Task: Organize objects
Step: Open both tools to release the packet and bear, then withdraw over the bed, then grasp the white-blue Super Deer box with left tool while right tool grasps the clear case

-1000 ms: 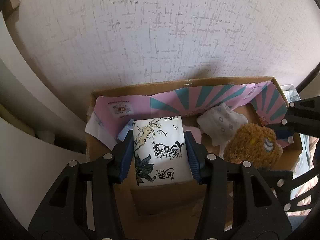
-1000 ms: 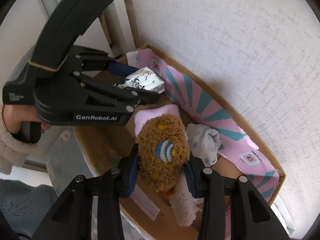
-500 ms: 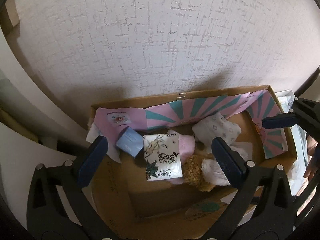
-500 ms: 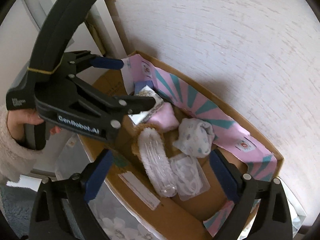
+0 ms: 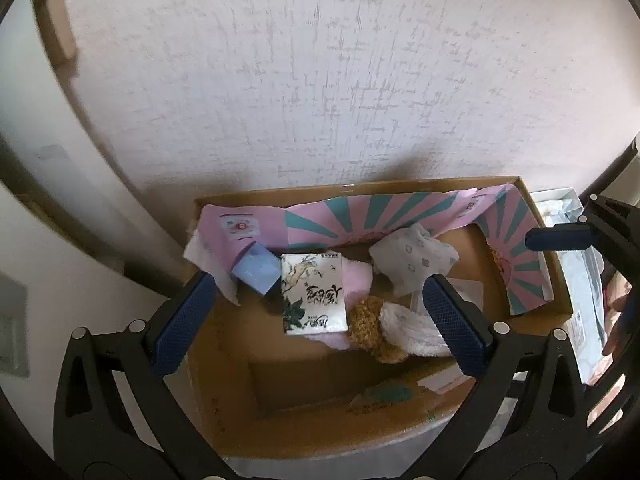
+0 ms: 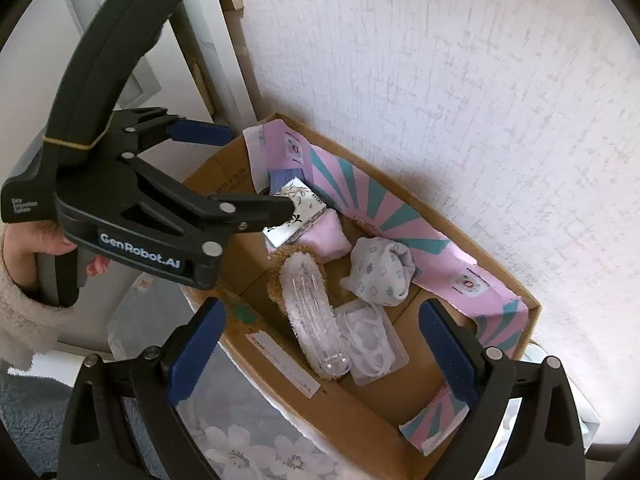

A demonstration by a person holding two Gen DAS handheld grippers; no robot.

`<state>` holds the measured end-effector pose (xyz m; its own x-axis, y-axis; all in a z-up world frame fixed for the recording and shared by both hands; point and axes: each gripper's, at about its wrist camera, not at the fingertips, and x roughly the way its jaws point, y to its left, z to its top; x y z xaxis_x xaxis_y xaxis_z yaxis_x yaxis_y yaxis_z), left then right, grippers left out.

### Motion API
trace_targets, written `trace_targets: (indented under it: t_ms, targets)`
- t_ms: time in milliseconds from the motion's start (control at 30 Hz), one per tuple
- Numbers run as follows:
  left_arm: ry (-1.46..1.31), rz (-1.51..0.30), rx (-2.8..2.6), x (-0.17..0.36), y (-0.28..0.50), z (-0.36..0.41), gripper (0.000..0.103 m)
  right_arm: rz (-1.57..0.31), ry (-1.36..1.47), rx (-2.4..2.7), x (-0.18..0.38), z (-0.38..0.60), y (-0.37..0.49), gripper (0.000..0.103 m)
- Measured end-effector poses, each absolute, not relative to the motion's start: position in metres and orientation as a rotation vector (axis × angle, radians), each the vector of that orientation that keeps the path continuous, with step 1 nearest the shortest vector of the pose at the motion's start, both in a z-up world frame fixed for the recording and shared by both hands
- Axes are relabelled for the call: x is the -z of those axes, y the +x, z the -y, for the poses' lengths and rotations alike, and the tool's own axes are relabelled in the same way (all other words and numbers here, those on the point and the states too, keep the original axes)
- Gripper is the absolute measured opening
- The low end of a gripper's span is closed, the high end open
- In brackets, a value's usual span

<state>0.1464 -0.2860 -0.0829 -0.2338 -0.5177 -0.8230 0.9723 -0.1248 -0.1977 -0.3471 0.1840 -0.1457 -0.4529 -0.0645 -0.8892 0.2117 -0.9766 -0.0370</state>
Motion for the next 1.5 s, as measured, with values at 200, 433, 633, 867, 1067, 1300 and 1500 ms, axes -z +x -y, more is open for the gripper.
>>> trace_targets:
  t_ms: [200,433,633,867,1067,1300,1500]
  targets:
    - [0.672,-0.879,1.592,0.070,0.137,0.271,0.103,-0.245,1.477,2.593,0.125,-0.180,-0.332,0.096]
    - [0.590,-0.847,1.558,0.038,0.134,0.246,0.103,-0.254,1.436,2.631,0.099,-0.182,-0.312,0.096]
    - [0.518,-0.810,1.521,0.014,0.128,0.224,0.103,-0.213,1.400,2.667,0.081,-0.193,-0.292,0.096]
    - [0.443,-0.748,1.502,-0.012,0.114,0.200,0.103,-0.175,1.368,2.734,0.058,-0.215,-0.262,0.096]
    - [0.412,-0.722,1.517,-0.026,0.087,0.183,0.103,-0.184,1.349,2.812,0.042,-0.234,-0.230,0.096]
    - [0.375,-0.726,1.557,-0.032,0.044,0.159,0.103,-0.215,1.388,2.908,0.032,-0.254,-0.186,0.096]
    - [0.366,-0.768,1.576,-0.020,0.000,0.143,0.103,-0.179,1.480,2.955,0.042,-0.280,-0.150,0.096]
